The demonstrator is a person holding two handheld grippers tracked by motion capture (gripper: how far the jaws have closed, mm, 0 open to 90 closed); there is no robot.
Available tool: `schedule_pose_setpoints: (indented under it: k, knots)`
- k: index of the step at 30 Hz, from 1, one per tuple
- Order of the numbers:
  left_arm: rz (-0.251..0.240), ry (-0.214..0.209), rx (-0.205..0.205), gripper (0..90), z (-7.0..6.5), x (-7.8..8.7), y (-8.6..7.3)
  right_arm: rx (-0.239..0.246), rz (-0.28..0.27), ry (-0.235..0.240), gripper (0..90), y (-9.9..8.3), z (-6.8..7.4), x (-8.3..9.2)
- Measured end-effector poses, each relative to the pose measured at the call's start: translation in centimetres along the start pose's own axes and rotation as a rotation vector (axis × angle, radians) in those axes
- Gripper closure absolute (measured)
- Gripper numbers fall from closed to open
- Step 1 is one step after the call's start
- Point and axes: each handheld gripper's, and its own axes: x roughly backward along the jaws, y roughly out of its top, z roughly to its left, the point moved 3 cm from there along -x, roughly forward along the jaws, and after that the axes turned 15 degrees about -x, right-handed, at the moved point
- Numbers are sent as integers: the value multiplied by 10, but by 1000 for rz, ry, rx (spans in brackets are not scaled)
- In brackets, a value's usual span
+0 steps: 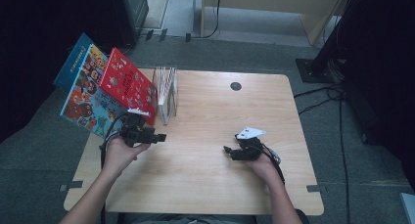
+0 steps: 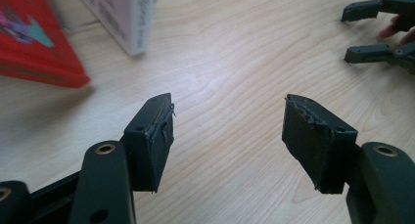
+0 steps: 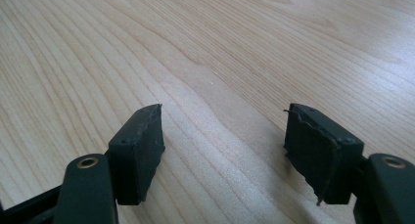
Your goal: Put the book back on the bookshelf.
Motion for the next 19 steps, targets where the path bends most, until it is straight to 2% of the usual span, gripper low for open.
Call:
schedule_pose_setpoints:
  k: [6, 10, 19]
  knots:
    - [23, 3, -30, 363, -7, -14, -9, -7, -2, -9, 302, -1, 1, 0]
    - [40, -5, -31, 359, -8, -25, -18, -8, -1, -14, 280, -1, 2, 0]
    - [57, 6, -51, 355, -7, -35, -27, -7, 7, -16, 214, -1, 4, -1]
